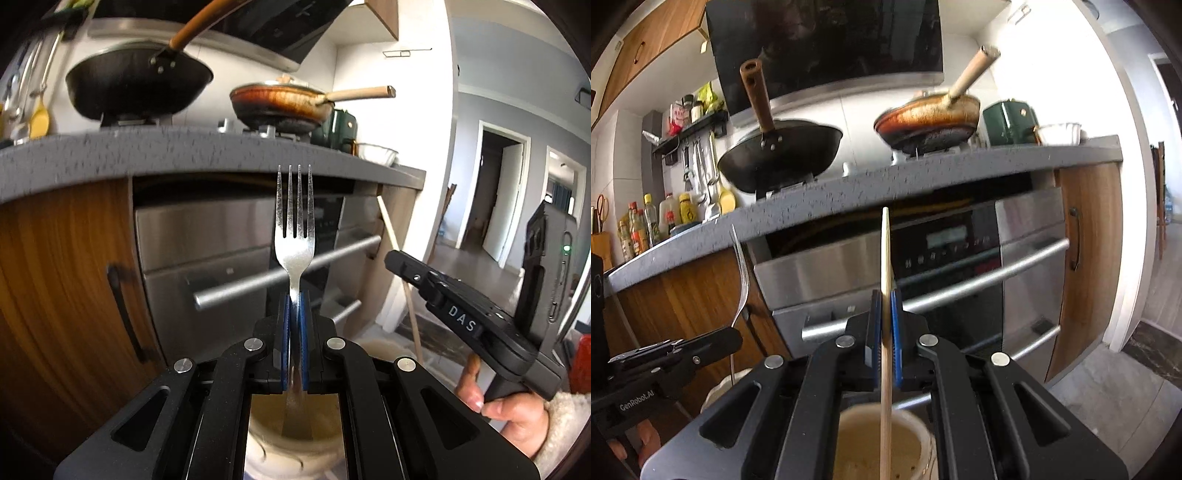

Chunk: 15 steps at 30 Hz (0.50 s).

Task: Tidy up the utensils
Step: 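Lift the fork and chopstick and carry both over the ceramic holder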

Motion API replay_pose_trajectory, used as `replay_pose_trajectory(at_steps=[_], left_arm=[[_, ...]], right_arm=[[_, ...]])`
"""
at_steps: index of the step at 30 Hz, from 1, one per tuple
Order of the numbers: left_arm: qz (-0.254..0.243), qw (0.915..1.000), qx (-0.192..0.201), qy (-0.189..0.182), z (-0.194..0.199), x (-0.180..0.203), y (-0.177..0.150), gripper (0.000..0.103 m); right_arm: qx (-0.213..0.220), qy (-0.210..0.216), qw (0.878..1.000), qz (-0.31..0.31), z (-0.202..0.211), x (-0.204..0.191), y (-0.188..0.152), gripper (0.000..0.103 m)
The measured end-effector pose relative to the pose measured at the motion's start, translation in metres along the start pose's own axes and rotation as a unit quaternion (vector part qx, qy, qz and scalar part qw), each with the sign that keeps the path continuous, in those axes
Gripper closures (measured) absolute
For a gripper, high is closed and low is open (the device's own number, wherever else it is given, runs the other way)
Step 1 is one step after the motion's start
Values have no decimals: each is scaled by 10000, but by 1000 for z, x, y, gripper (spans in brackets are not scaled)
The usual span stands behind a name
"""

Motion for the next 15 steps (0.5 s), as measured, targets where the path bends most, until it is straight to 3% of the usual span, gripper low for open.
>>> replay_pose_trajectory(at_steps=[6,11,15], left_arm=[[17,10000,-71,-53,10,2,-12,98],[34,9999,-120,-20,8,5,-13,98],[35,9999,-140,-1,8,4,-13,98]], right_arm=[[105,41,9999,-29,14,-1,5,98],[452,-139,9989,31,3,-5,30,98],[454,-286,9986,-7,-12,-1,25,98]])
Point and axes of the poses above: each gripper's, at about its wrist camera, not at the fingertips, and z roughly against the way its jaws point, x to its right, y to its top, the point moved 9 cm from there along -z, roughly the way its jaws point, and after that the axes turned 8 degrees about x, right-handed, at the moved point
